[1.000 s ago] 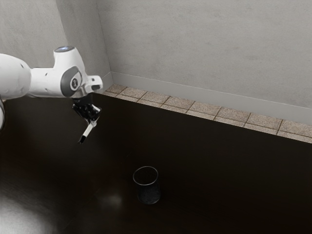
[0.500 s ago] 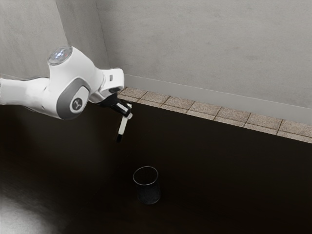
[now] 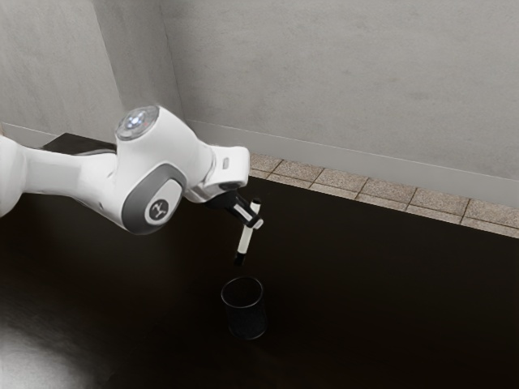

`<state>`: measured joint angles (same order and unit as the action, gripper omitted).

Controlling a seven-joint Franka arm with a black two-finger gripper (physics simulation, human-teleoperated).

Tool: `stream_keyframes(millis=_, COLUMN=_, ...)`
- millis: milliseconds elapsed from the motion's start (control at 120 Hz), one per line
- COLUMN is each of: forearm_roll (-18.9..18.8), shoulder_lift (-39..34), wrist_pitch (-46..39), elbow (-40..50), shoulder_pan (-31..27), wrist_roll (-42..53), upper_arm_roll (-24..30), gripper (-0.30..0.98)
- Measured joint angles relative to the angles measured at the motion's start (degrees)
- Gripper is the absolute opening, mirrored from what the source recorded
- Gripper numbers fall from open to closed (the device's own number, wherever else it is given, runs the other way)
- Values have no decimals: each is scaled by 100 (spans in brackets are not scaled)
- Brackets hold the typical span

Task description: Put the marker into the pen holder.

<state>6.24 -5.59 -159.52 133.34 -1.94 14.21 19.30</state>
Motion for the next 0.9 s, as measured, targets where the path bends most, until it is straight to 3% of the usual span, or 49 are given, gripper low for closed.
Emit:
stream_keyframes(millis=267, forearm_roll=106, shoulder_lift=-277, wrist_pitch=-140, elbow=445, shoulder_pan=-14, wrist_roll=59, upper_arm_roll=199, gripper=-4)
stream_keyframes(millis=617, forearm_roll=174, shoulder_lift=54, wrist_pitch=-273, elbow=468, shoulder_pan=-15, wrist_roll=122, upper_arm_roll=333, gripper=-3)
stream_keyframes(millis=783, forearm_roll=204, shoulder_lift=91, wrist_pitch=-255, elbow=467, shoulder_pan=-13, wrist_roll=166, upper_arm_roll=326, gripper=31)
stream_keyframes(millis=900, forearm_roll=220, shoulder_lift=124, wrist_pitch=-227, elbow=467, shoulder_pan=-12, wrist_roll=193, upper_arm_roll=323, gripper=47)
